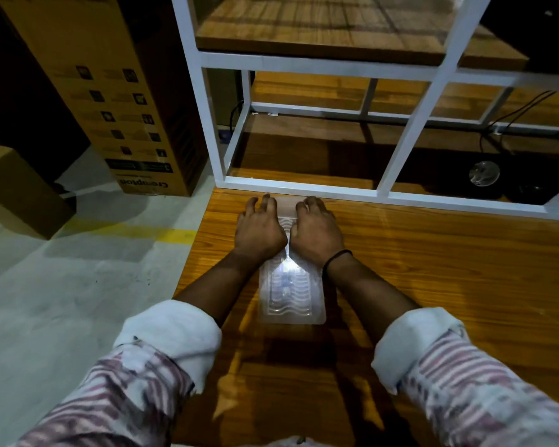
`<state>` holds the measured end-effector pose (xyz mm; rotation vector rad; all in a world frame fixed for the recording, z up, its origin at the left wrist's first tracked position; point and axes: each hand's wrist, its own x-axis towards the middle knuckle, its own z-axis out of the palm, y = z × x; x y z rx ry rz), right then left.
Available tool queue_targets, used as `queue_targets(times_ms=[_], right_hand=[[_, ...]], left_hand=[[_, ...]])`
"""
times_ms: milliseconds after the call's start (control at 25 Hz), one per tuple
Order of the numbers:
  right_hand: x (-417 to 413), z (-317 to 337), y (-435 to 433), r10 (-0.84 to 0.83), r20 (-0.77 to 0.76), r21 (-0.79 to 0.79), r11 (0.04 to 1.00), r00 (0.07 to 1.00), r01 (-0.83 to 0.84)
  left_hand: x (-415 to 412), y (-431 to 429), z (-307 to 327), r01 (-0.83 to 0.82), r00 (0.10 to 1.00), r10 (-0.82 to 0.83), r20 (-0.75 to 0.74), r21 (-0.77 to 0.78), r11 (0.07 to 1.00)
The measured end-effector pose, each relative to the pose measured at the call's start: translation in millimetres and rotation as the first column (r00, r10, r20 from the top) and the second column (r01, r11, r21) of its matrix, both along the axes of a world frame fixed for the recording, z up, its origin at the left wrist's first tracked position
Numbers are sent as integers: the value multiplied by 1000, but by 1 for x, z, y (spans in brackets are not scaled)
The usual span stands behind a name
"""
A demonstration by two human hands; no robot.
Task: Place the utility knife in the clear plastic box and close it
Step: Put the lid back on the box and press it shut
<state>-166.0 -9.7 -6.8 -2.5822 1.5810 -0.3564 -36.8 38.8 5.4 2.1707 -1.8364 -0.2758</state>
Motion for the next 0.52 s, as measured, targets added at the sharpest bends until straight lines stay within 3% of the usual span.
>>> queue_targets(times_ms=[200, 520], right_hand=[[5, -9, -7, 14, 61, 88, 996, 998, -20], [5, -3, -11, -5, 58, 106, 994, 998, -1]], left_hand=[[6, -5, -1, 17, 1000, -17, 19, 2, 1000], [7, -6, -3, 0, 1000, 0, -1, -11, 1000]])
